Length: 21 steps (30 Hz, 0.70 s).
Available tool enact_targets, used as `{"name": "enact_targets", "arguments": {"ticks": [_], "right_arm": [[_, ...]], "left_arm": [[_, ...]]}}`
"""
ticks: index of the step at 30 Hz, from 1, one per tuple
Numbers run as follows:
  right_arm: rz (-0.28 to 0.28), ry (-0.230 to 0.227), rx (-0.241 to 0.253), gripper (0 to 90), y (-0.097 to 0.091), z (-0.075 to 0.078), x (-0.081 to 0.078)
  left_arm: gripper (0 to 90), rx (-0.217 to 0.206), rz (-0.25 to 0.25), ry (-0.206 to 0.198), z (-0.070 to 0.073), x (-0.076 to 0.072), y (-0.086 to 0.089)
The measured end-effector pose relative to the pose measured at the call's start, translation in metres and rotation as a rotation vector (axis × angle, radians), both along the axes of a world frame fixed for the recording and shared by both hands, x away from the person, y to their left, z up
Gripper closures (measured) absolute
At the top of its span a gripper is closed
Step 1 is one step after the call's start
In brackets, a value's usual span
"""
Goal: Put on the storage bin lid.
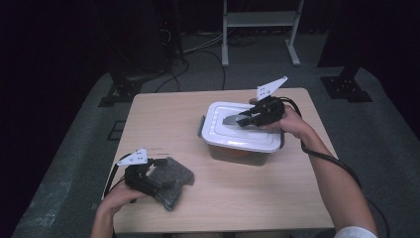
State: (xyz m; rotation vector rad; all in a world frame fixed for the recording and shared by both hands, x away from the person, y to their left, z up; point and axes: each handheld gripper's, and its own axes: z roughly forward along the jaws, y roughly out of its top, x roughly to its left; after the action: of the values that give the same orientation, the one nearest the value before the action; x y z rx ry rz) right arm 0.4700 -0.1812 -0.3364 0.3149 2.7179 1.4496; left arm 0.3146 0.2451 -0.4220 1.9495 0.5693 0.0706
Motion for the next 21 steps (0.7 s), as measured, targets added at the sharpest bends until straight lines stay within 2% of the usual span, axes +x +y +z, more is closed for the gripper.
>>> {"name": "enact_targets", "arguments": {"ticks": [17,19,21], "right_arm": [[0.007,0.025,-0.012,65.4,0.0009,-0.0072,0.0043],[0.009,0.023,-0.015,63.2,0.0008,-0.0066,0.0041],[0.001,0.022,-0.006,56.4,-0.0009,-0.0034,0.0030]], "left_arm": [[2.4,-0.002,0.007,0.002,0.0009,-0.0028,0.0005],[2.4,-0.002,0.006,0.000,0.0012,-0.0025,-0.0003],[2.4,0.001,0.003,0.001,0.0006,-0.0024,-0.0010]]}}
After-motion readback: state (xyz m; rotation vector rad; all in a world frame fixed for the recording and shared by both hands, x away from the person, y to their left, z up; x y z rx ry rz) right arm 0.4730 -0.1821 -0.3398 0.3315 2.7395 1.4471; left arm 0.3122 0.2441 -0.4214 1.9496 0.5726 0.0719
